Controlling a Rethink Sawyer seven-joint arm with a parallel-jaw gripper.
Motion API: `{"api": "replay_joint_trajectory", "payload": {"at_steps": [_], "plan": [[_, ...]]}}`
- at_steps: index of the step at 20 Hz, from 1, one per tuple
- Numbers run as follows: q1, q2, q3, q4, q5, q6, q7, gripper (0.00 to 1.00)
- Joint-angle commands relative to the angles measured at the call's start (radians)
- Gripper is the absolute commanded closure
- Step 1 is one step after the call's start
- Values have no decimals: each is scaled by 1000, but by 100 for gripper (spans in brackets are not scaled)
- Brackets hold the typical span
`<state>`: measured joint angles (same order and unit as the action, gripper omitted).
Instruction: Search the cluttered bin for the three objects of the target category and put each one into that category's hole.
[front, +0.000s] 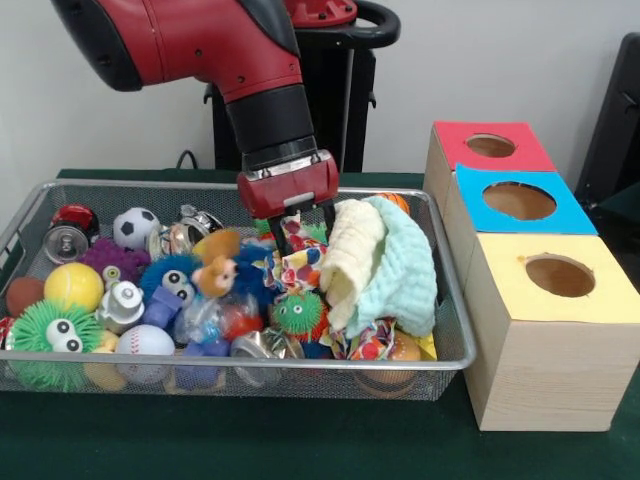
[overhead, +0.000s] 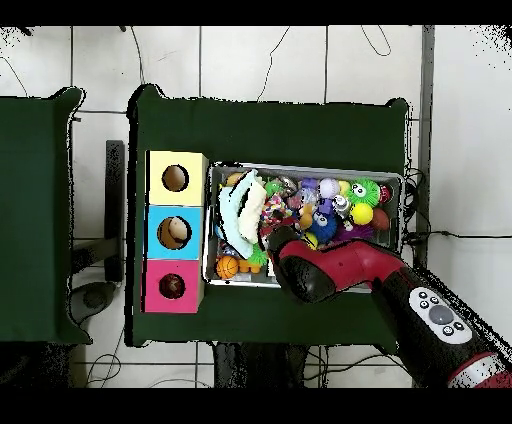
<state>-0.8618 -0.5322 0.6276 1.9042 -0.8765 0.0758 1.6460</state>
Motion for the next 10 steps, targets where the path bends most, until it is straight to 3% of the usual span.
{"api": "replay_joint_trajectory", "payload": {"at_steps": [1, 10], "plan": [[-6, 17, -106, 30, 49, 11, 161, 0], [-40, -18, -127, 45, 75, 75, 98, 0]]}}
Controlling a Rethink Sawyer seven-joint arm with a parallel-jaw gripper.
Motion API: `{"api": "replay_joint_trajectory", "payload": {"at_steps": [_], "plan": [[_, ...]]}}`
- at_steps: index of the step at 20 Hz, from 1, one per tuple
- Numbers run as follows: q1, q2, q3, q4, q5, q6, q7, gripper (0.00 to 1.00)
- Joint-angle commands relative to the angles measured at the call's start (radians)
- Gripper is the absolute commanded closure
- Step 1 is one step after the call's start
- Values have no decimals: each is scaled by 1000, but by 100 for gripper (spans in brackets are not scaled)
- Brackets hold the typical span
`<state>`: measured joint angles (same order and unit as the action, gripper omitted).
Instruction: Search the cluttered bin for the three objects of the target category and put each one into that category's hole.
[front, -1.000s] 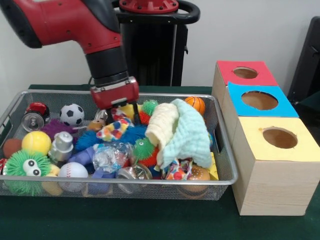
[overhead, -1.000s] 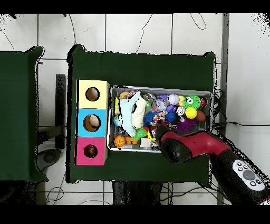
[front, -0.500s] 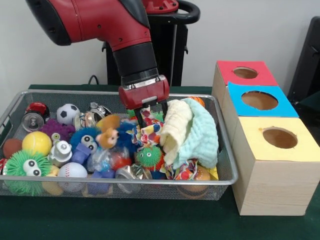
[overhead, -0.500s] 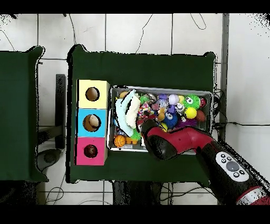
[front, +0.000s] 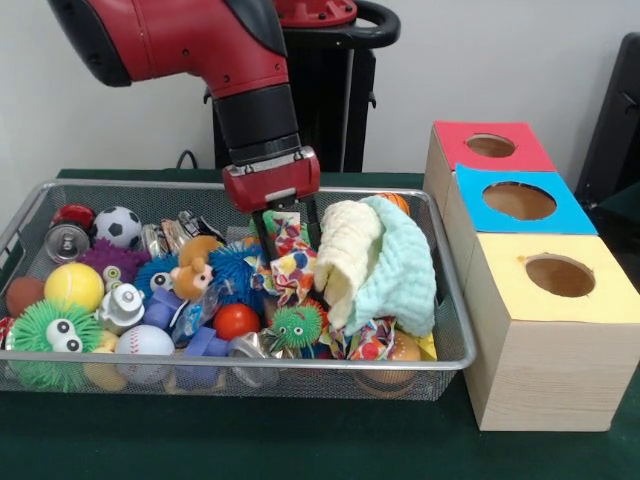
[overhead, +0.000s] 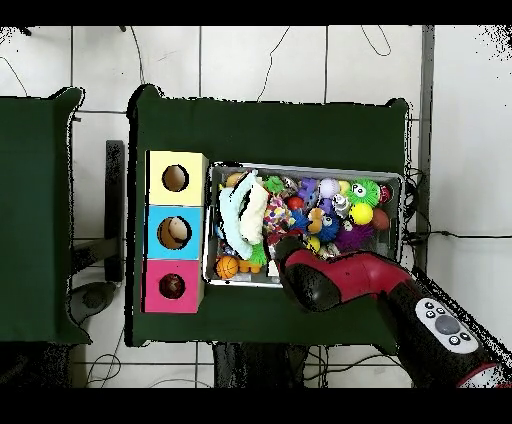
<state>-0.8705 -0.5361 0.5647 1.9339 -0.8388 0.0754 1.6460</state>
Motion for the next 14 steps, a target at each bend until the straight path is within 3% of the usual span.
{"api": "replay_joint_trajectory", "payload": {"at_steps": [1, 14], "plan": [[-35, -15, -64, 16, 42, 85, 92, 0], [-118, -159, 62, 74, 201, 249, 0, 0]]}}
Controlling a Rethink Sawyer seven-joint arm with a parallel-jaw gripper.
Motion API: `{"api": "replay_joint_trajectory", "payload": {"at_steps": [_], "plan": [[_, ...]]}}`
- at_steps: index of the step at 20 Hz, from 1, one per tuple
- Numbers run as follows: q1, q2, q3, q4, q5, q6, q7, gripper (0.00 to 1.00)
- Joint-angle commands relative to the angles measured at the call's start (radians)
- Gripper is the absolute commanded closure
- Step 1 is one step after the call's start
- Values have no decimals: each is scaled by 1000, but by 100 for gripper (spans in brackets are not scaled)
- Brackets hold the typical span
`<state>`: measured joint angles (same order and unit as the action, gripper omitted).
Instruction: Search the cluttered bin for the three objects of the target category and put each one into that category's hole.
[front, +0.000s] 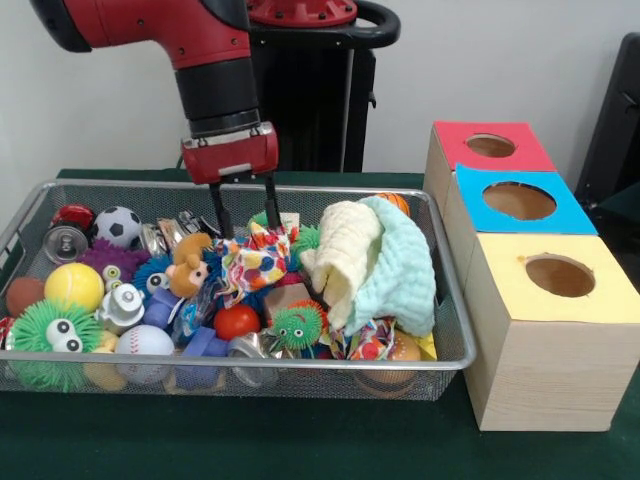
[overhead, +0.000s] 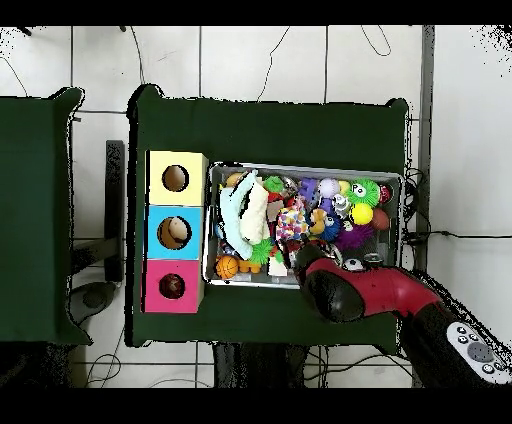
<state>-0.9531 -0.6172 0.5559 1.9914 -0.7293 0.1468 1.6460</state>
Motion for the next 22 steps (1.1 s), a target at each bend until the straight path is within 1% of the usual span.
{"api": "replay_joint_trajectory", "payload": {"at_steps": [1, 5, 6, 8, 11, 13, 15, 16, 17, 18, 20, 22], "plan": [[-38, -83, 77, 18, 100, 184, -2, 0], [-42, -126, 112, 28, 150, 213, -2, 0], [-43, -140, 126, 32, 173, 227, 1, 0], [-33, -161, 133, 33, 196, 248, 2, 0], [-14, -178, 119, 18, 200, 260, 0, 0], [-4, -156, 99, -2, 182, 237, 4, 0], [13, -117, 61, -28, 144, 187, 20, 0], [30, -96, 27, -51, 112, 151, 33, 0], [40, -86, 9, -65, 96, 135, 38, 0], [66, -76, -33, -91, 64, 112, 50, 0], [94, -60, -83, -123, 33, 83, 64, 0], [108, -48, -110, -143, 14, 62, 68, 0]]}}
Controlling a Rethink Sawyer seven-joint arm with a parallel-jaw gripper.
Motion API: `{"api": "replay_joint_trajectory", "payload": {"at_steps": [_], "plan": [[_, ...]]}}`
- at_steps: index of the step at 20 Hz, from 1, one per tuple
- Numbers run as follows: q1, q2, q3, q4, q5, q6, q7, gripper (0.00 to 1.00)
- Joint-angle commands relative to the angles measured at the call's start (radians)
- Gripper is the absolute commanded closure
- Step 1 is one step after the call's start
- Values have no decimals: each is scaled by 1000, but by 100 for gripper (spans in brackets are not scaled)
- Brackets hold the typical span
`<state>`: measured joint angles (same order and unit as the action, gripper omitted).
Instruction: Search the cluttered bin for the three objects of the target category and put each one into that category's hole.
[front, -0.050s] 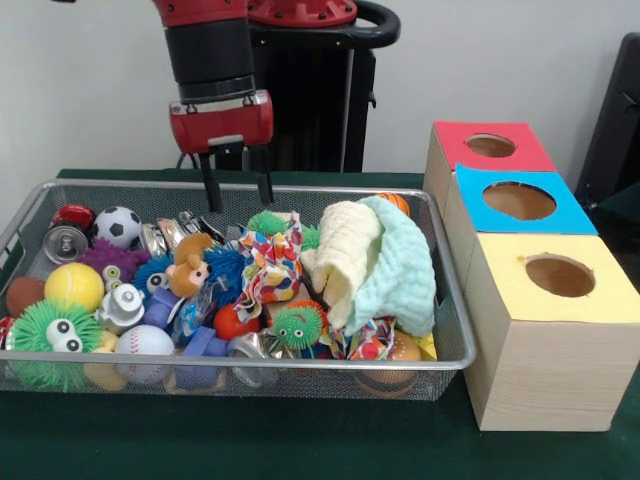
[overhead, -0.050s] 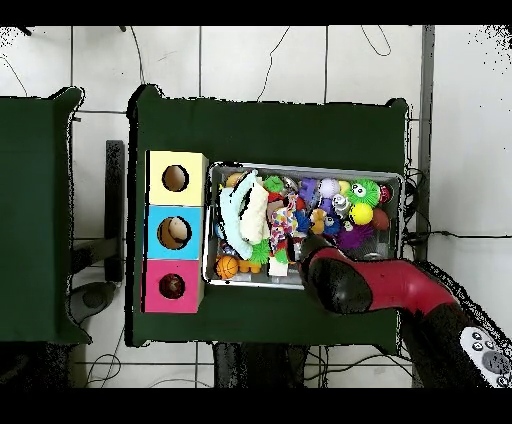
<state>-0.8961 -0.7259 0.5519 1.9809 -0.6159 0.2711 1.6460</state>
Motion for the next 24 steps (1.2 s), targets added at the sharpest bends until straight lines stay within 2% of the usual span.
{"api": "replay_joint_trajectory", "payload": {"at_steps": [1, 8, 17, 24], "plan": [[59, 65, -122, -142, -110, -73, 72, 0], [120, 79, -209, -190, -161, -95, 82, 0], [95, 61, -196, -210, -156, -42, 18, 0], [87, 68, -202, -211, -163, -52, 10, 0]]}}
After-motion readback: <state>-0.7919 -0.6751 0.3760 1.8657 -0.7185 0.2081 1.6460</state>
